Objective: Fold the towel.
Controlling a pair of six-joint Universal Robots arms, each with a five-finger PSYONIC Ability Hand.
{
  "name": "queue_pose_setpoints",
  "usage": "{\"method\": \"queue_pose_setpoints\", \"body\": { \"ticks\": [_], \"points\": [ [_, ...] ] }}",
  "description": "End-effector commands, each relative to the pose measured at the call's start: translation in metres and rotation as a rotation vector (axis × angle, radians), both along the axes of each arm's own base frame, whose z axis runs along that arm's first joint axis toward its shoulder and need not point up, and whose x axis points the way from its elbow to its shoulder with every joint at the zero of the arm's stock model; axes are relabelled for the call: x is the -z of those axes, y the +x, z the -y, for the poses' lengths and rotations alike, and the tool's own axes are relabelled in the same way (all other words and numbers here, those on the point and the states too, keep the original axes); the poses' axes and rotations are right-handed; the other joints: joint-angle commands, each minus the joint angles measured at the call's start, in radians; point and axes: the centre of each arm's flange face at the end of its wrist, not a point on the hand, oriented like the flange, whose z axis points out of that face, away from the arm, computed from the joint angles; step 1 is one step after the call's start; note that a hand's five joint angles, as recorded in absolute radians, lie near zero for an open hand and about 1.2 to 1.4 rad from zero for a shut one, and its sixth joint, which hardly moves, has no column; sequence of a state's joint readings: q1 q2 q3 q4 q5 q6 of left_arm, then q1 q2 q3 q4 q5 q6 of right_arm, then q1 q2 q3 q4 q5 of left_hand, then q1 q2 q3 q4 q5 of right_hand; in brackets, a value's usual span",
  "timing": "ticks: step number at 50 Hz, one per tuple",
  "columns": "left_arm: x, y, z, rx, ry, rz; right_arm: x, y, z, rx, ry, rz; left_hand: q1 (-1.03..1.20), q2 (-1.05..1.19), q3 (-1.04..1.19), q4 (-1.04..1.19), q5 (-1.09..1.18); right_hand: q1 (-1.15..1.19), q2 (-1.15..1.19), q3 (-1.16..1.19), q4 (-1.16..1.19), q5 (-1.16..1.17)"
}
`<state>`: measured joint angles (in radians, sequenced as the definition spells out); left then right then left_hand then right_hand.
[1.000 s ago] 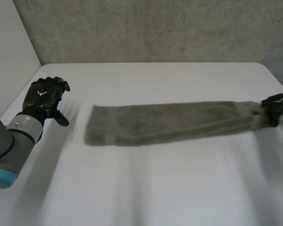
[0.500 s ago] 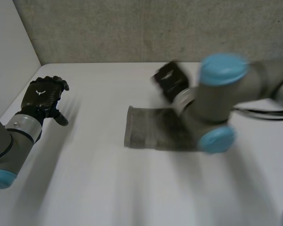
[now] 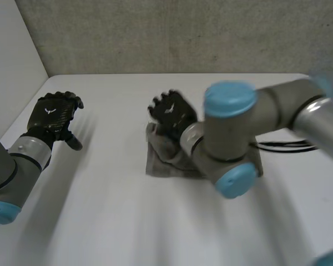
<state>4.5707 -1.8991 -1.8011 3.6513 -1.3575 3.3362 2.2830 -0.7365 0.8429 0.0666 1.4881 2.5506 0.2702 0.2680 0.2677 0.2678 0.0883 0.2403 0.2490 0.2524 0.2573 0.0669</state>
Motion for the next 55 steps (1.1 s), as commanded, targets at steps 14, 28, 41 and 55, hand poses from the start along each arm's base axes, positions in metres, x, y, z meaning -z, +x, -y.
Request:
{"method": "queue_pose_setpoints", "body": {
  "ticks": [14,28,41,55],
  "points": [
    [0.0,-0.005,-0.004,0.016,0.003,-0.002,0.031,-0.153,0.023,0.358,0.333,0.003,-0.013,-0.01,-0.01,-0.01,-0.005,-0.053,-0.062,-0.066,-0.07,-0.055],
    [0.001,-0.01,-0.007,0.028,0.005,-0.003,0.075,-0.178,0.044,0.418,0.246,-0.042,-0.019,-0.016,-0.016,-0.016,-0.011,0.955,0.946,0.943,0.938,0.954],
    [-0.005,-0.012,-0.005,0.034,-0.014,-0.008,0.002,-0.16,0.064,0.375,0.021,0.046,-0.024,-0.022,-0.022,-0.022,-0.017,1.156,1.147,1.144,1.139,1.155],
    [-0.043,-0.035,-0.009,0.095,-0.125,-0.055,0.032,-0.005,-0.048,-0.265,-0.115,-0.193,-0.036,-0.034,-0.034,-0.034,-0.029,1.156,1.147,1.144,1.139,1.155]
  ]
}}
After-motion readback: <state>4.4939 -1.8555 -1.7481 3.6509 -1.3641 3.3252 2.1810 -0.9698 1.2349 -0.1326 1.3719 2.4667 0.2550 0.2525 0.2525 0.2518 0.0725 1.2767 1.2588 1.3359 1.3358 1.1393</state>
